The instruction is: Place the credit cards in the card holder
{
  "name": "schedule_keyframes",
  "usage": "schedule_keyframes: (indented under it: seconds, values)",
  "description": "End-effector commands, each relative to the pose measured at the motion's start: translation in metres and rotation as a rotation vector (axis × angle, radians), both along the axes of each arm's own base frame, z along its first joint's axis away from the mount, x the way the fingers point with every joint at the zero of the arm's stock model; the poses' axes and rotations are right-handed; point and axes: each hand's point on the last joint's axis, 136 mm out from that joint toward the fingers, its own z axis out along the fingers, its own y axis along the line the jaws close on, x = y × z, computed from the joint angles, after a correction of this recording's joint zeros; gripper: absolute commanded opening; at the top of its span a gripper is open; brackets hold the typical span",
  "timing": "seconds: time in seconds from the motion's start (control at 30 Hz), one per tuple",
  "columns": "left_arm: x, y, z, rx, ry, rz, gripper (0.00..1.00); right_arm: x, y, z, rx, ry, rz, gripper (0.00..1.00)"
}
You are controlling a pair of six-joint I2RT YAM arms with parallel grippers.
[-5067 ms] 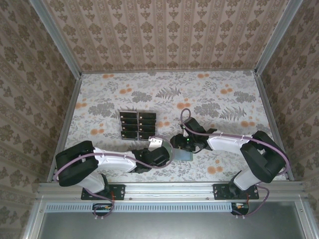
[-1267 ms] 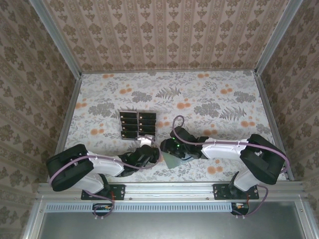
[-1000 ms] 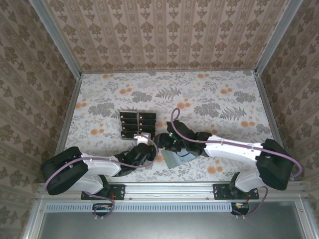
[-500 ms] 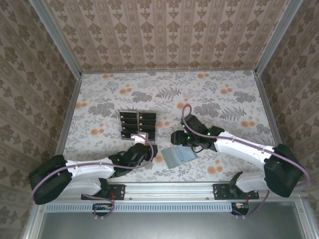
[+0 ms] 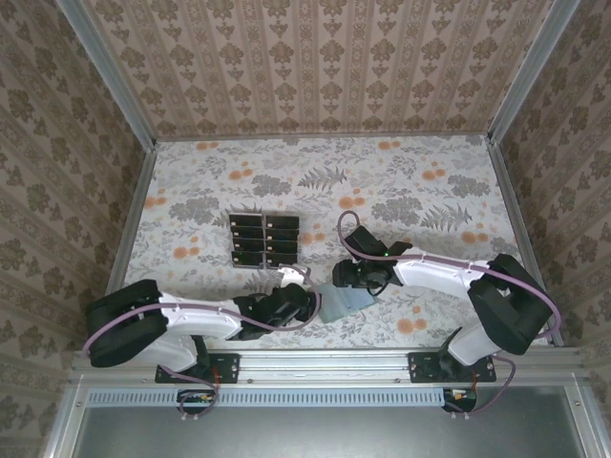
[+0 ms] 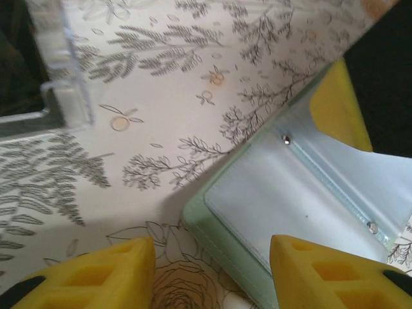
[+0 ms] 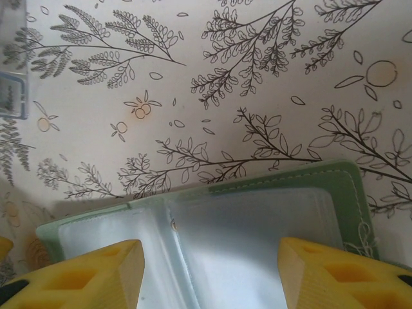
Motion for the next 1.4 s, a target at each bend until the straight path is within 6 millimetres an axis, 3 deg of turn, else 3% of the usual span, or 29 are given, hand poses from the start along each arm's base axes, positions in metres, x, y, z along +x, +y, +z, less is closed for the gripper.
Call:
schedule_keyframes:
  seconds: [0.0, 0.23, 0.5, 0.93, 1.17, 1.37]
  values:
    - [-0.002, -0.016, 0.001, -0.016, -0.003, -0.031, 0.5, 0.0, -0.004, -0.008, -0.025, 0.005, 0.0, 0.58]
    - [-0.001, -0.007, -0.03, 0.068, 0.027, -0.006, 0.44, -0.008, -0.024, -0.023, -0.078, 0.027, -0.071, 0.58]
    - [0.019, 0.008, -0.044, 0.105, 0.052, 0.051, 0.39, -0.02, -0.031, -0.027, -0.01, 0.035, -0.175, 0.58]
    - [0.061, 0.0, -0.029, 0.084, 0.032, 0.031, 0.37, -0.01, 0.011, -0.011, 0.209, 0.031, -0.252, 0.59]
    - [0.067, 0.011, -0.009, 0.05, 0.0, 0.05, 0.39, -0.002, 0.024, 0.0, 0.251, 0.018, -0.238, 0.59]
    - [0.06, 0.019, 0.007, -0.006, -0.012, 0.072, 0.44, -0.001, 0.029, 0.004, 0.282, 0.018, -0.235, 0.59]
